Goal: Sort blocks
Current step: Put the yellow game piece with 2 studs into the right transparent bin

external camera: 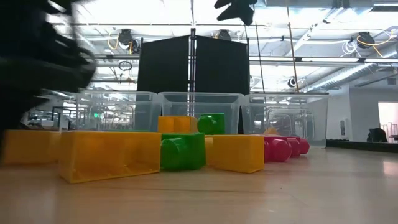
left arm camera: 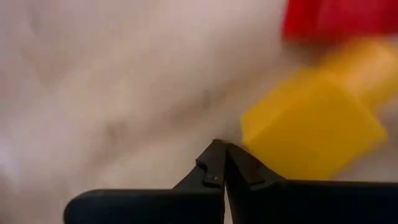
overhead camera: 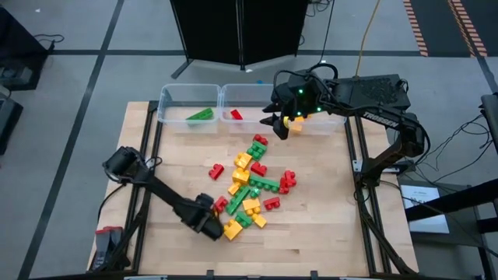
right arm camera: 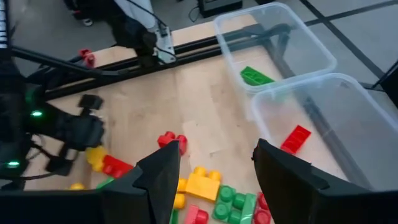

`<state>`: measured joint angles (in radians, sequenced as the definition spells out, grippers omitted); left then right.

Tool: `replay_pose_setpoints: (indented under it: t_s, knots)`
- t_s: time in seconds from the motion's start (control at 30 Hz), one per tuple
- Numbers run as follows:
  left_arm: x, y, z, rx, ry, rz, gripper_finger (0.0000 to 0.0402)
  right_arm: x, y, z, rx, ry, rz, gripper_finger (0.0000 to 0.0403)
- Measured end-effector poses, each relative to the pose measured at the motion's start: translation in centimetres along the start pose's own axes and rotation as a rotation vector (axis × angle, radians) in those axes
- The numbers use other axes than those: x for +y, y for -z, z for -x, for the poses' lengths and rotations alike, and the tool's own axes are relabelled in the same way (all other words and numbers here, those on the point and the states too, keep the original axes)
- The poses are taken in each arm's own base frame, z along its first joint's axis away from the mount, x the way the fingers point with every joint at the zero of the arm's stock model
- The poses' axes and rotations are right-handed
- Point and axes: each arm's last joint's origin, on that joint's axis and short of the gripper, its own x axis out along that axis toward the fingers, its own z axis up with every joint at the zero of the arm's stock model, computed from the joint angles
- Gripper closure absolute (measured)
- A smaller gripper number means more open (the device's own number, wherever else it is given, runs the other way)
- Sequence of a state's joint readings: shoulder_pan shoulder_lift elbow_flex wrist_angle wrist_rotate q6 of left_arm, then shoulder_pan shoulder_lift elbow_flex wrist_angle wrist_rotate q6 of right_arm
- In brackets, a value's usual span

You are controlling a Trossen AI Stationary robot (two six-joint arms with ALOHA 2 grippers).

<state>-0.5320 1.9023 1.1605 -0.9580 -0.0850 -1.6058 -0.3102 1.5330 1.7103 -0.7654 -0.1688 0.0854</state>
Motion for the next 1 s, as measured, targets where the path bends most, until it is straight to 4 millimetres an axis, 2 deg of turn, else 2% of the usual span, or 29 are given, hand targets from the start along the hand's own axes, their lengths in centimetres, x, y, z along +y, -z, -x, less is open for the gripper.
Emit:
replay_pose_setpoints:
  t_s: [0.27,0.47,0.6,0.7,0.8,1.0]
  knots:
    - [-1.5,-5.4,0.1,-0.247,0.116,-0.012,0.0401,1.3,0.2,-0.2,0.011,-0.036,0.014,0.0206]
    - [-3.6,-9.6,0.5,-0.350,0.346,-0.054,0.0401,1.4,0.3,-0.2,0.019,-0.038,0.001,0.0206]
    - [-3.4,-11.6,1.3,-0.389,0.374,-0.116,0.0401,1.4,0.4,0.0,0.033,-0.036,0.035,0.0206]
    - [-2.3,-12.4,4.9,-0.436,0.431,-0.184,0.0402,1.2,0.8,0.9,0.066,-0.019,0.109,0.0206]
    - [0.3,-13.2,9.2,-0.507,0.469,-0.225,0.0401,0.3,1.4,1.9,0.125,0.038,0.152,0.0206]
    - [8.4,-13.0,17.4,-0.735,0.509,-0.221,0.0401,-1.4,3.9,2.6,0.374,0.074,0.117,0.0206]
